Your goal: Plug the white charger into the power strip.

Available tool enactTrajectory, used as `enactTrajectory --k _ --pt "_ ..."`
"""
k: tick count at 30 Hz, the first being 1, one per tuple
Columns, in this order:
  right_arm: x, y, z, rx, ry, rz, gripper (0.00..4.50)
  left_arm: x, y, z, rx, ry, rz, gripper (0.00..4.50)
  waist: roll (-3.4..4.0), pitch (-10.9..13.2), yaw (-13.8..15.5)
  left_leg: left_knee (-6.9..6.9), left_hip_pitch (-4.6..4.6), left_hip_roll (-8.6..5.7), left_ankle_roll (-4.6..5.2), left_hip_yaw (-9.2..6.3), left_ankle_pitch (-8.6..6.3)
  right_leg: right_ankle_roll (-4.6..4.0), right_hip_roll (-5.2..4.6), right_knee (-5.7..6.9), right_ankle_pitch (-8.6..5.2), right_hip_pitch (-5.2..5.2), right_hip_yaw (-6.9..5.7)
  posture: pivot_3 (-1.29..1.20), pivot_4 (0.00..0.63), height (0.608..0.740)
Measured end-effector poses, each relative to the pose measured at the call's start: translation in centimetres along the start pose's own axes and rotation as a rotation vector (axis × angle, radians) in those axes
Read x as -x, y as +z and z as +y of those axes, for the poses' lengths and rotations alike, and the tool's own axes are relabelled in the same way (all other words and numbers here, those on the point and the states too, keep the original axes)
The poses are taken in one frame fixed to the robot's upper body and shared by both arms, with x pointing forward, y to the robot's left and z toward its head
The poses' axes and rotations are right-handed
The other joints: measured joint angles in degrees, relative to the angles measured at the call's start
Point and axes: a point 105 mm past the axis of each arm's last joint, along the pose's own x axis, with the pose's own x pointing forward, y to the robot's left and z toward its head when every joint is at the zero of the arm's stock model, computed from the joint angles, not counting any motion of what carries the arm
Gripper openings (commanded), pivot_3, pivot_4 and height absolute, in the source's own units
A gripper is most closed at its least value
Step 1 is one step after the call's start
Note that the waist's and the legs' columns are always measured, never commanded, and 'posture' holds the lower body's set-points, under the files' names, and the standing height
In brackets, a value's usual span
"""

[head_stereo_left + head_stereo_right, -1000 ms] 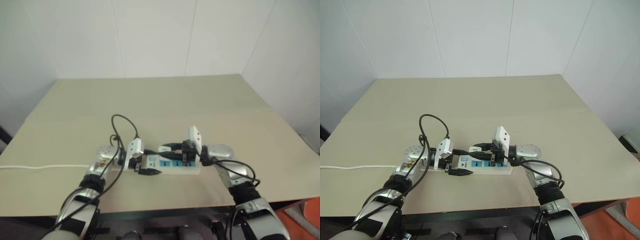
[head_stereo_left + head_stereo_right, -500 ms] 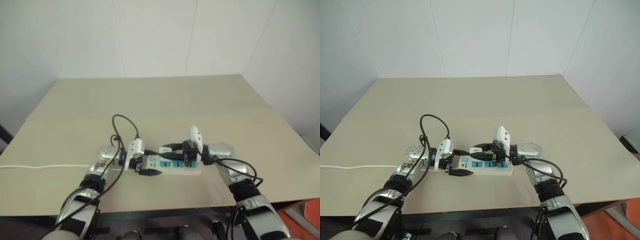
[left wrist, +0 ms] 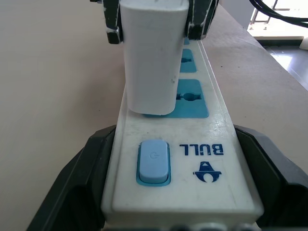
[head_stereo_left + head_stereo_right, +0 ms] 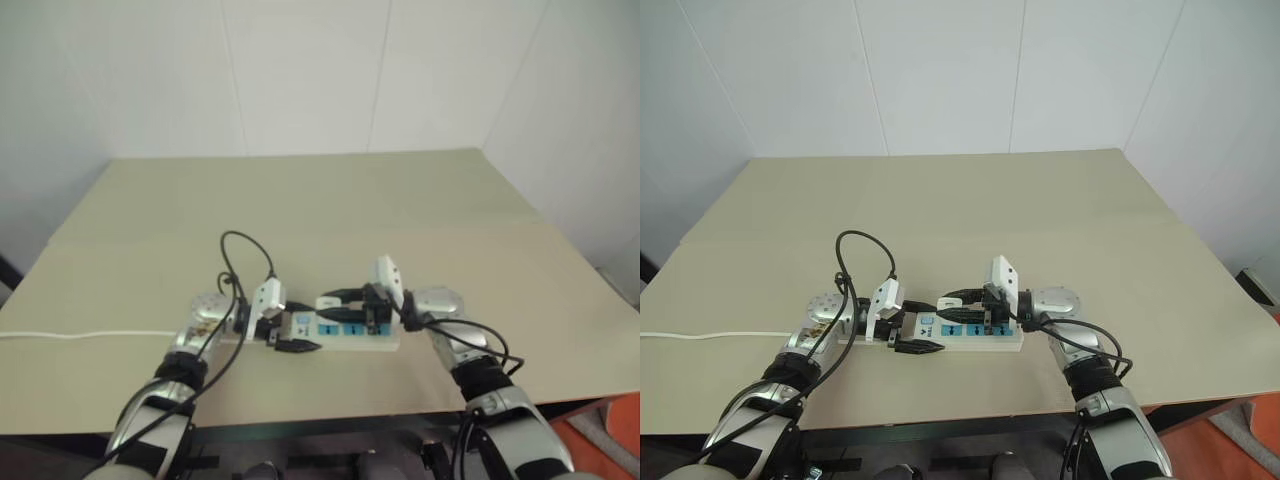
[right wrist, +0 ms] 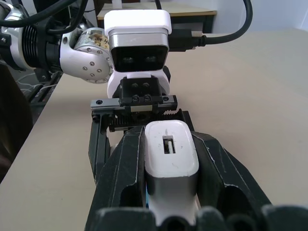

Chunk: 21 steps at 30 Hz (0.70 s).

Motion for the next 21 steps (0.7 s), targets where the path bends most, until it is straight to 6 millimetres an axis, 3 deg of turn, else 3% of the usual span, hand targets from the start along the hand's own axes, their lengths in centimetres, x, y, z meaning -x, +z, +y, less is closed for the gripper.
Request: enactTrajectory --k 10,21 --pt "0.1 -0.2 0.2 0.021 -0.004 -0.006 1.19 0.0 0.0 0.0 0.001 0.001 0.002 3.30 0.00 0.0 0.0 0.00 0.03 0.00 0.00 0.00 0.00 -0.01 0.00 0.00 0.00 0.02 0.00 0.00 0.150 0.740" --pt "-1.5 -0.2 0.5 0.034 0.054 0.023 1.19 0.6 -0.4 -0.3 0.007 0.017 0.011 3.30 -0.03 0.0 -0.6 -0.12 0.29 0.25 0.00 0.04 -0.01 -0.07 0.23 0.04 -0.03 0.13 0.02 0.00 0.150 0.740"
